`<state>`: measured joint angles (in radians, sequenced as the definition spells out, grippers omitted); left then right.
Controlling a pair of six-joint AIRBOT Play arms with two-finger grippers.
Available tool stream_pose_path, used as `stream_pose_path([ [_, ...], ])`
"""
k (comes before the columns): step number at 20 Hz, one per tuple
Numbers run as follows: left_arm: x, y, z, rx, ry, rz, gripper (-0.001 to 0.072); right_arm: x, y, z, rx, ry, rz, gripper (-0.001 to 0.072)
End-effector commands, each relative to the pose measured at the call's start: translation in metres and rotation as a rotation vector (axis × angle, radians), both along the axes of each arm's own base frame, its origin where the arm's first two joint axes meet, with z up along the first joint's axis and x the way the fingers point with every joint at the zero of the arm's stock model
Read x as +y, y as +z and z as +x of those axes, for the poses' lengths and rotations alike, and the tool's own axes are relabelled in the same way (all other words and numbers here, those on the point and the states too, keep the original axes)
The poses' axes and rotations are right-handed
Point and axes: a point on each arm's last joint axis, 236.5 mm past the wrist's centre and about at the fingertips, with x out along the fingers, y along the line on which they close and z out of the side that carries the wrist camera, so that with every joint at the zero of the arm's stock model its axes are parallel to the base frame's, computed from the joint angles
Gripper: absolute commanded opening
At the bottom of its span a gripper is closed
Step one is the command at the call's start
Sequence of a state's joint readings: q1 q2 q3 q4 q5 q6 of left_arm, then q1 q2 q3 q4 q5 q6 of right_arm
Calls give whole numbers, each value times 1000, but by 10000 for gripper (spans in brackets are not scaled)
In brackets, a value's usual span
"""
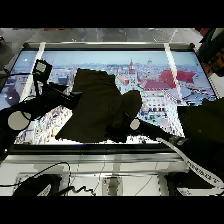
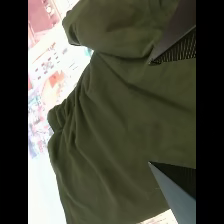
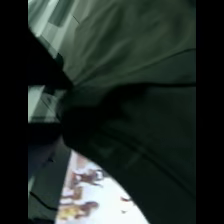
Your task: Fold the clothes and pants, and hang the long-sleeved shirts on hangers.
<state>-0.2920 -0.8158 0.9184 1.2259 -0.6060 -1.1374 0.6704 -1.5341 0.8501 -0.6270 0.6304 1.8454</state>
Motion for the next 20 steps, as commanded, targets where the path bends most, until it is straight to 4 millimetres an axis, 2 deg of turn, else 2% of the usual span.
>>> stream_pose_path([
  [1,1,2,1,-9,4,-2,699,10,9,24,-53,-33,25,71],
  [2,1,3,3,-16,7,-4,700,10,16,34,-82,-28,28,18],
  [4,3,7,5,-31,16,-9,698,-1,32,51,-146,26,2,18],
  [5,5,8,7,-32,30,-21,690,-14,41,57,-179,70,-31,18],
  [6,12,9,9,-17,64,-54,603,-35,50,60,-207,124,-82,17],
  [7,19,9,11,-2,99,-86,479,-61,60,62,-230,164,-140,17],
  [8,28,9,14,7,133,-106,418,-94,71,63,-254,207,-221,16],
  [9,37,9,18,14,166,-121,419,-129,82,59,-264,246,-309,16],
  [11,57,3,21,40,218,-122,420,-199,110,34,-256,362,-486,16],
  [13,76,-12,17,109,256,-105,420,-243,142,5,-259,426,-579,16],
  [15,91,-35,5,222,286,-92,419,-263,171,-20,-311,421,-590,16],
  [17,99,-63,-7,357,297,-73,420,-275,189,-41,-368,376,-593,16],
  [20,99,-109,-13,527,287,-45,426,-289,200,-64,-448,306,-597,16],
])
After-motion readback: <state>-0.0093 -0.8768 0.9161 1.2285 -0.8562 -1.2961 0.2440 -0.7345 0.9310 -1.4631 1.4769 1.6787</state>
